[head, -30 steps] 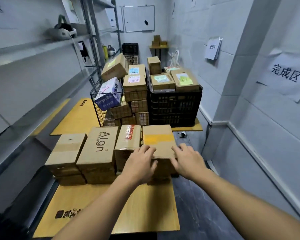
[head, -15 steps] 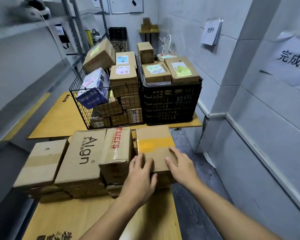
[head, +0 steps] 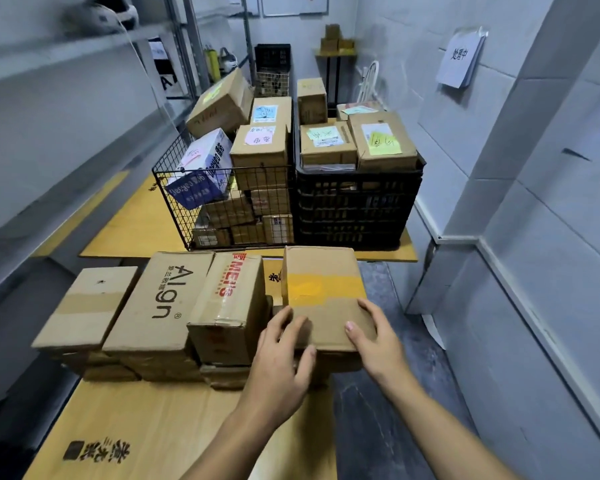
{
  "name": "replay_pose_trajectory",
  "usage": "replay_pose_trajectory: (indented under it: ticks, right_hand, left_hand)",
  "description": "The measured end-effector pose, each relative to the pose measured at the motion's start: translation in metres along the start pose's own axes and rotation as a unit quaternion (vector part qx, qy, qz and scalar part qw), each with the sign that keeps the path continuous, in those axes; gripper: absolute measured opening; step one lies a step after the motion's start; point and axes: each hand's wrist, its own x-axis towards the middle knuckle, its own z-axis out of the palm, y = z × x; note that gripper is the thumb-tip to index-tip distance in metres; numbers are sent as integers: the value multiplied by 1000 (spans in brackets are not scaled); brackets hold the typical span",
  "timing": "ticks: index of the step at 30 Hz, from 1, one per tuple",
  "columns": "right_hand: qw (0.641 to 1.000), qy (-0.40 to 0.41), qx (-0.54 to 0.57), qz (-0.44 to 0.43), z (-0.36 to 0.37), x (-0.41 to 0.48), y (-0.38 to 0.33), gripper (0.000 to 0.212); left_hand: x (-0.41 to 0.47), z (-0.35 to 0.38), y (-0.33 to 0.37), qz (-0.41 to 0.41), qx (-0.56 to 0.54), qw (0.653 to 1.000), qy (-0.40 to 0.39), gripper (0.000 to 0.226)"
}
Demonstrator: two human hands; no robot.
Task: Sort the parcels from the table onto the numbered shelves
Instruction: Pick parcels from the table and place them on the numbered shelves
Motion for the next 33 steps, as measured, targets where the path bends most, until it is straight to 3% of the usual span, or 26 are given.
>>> replay_pose_trajectory:
  ticks: [6, 11, 14, 17, 21, 24, 29, 33]
  right_hand:
    - [993, 23, 116, -1, -32, 3, 11, 38]
    - [977, -12, 212, 12, -51, -3, 16, 41]
    - [968, -42, 245, 28, -59, -7, 24, 53]
    - [975, -67, 210, 17, -69, -15, 29, 43]
    - [997, -64, 39, -30, -82, -17, 33, 38]
    - [998, -47, -19, -43, -92, -13, 30, 35]
    - [988, -88, 123, 2, -87, -16, 21, 73]
    - [990, -51, 131, -13, -86, -21, 16, 68]
  left_hand:
    - [9, 10, 14, -59, -120, 985, 108, 50]
    - [14, 25, 19, -141, -224, 962, 66, 45]
    - [10, 40, 25, -182, -350, 918, 32, 46]
    - [4, 56, 34, -177, -387, 903, 63, 49]
    - [-3, 62, 47, -149, -330, 927, 94, 56]
    - [-5, 62, 55, -127, -256, 953, 97, 57]
    - [-10, 72, 71, -71, -121, 982, 123, 61]
    - [-13, 72, 73, -27, -111, 988, 106, 61]
